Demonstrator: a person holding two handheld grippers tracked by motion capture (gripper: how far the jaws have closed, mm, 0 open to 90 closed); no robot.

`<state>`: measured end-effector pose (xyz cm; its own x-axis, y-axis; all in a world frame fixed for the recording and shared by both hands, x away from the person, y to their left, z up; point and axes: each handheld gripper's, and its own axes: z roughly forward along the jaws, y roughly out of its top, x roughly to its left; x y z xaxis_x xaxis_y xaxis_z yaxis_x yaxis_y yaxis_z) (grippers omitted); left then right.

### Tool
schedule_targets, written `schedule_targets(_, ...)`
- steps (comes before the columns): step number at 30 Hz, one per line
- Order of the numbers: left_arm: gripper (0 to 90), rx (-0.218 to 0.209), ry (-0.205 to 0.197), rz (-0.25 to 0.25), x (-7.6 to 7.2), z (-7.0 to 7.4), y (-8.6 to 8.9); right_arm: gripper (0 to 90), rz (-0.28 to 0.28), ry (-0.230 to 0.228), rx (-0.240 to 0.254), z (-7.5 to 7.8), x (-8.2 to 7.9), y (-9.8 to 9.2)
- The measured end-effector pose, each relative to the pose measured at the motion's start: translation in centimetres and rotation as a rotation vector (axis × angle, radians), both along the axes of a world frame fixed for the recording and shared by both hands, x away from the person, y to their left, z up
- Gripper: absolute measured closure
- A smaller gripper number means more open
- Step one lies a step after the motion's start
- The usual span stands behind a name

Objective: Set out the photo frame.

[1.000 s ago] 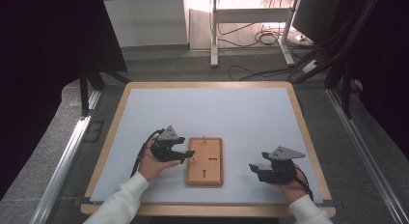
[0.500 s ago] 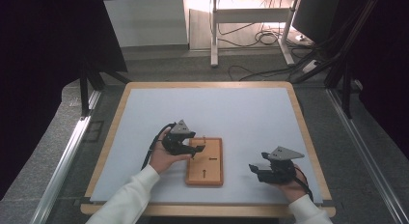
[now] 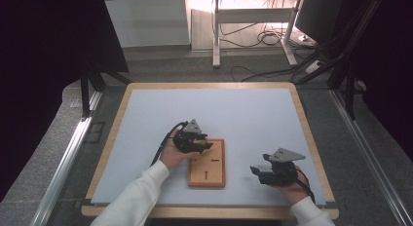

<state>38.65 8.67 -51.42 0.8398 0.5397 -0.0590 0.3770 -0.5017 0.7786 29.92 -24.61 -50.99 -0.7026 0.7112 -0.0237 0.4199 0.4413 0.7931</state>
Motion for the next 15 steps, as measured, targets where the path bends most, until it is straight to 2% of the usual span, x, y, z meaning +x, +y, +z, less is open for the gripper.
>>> schedule_targets(2, 66.4, 0.015, -0.004, -0.008, 0.10, -0.01, -0.02, 30.4, -0.002, 0.000, 0.002, -0.04, 0.02, 0.00)
schedule_targets(3, 68.8, 0.008, -0.001, -0.002, 0.07, -0.08, -0.09, 30.4, -0.002, 0.001, 0.002, -0.06, 0.03, -0.01)
schedule_targets(12, 79.8, 0.014, -0.005, 0.004, 0.30, -0.15, 0.27, 30.4, -0.001, 0.002, -0.003, -0.12, 0.05, 0.11)
schedule_targets(15, 83.9, -0.002, 0.006, 0.006, 0.49, -0.22, 0.46, 30.4, 0.000, 0.001, -0.003, -0.14, 0.08, 0.19)
